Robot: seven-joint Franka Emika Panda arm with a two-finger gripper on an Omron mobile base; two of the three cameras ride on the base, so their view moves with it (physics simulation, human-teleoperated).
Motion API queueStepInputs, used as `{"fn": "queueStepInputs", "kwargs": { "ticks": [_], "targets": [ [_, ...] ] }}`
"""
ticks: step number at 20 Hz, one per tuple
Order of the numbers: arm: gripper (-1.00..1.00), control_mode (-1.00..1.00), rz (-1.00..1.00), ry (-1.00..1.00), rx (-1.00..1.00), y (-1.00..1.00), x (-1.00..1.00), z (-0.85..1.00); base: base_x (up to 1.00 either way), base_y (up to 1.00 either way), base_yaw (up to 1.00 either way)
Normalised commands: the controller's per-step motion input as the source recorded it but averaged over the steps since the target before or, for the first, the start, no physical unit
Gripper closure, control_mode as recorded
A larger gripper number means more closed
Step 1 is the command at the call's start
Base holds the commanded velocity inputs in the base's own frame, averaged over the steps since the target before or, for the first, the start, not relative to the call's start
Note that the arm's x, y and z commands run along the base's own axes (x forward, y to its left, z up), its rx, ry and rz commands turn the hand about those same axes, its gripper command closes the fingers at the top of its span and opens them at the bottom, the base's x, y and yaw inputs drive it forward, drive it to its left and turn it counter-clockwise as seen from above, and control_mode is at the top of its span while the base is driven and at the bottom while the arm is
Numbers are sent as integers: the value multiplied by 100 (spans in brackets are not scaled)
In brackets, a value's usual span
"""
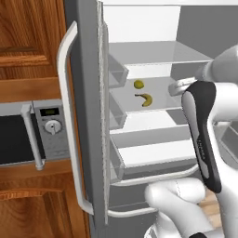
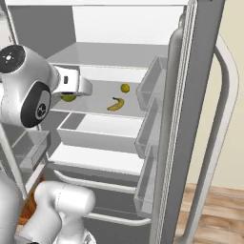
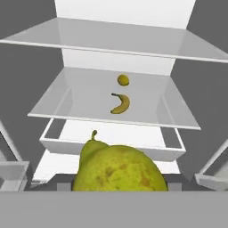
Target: Pick up the banana and pear from the fridge and place one fruit on each plate on the dining counter.
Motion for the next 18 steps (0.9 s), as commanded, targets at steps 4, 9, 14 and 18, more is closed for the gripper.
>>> {"fn": "queueStepInputs", "kwargs": {
  "ticks": [4, 9, 14, 18],
  "targets": [
    [100, 100, 0, 0, 0, 0, 0, 0, -100, 17, 0],
    [100, 100, 0, 0, 0, 0, 0, 0, -100, 21, 0],
    [100, 100, 0, 0, 0, 0, 0, 0, -100, 54, 0],
    [100, 100, 0, 0, 0, 0, 0, 0, -70, 66, 53]
  ]
}}
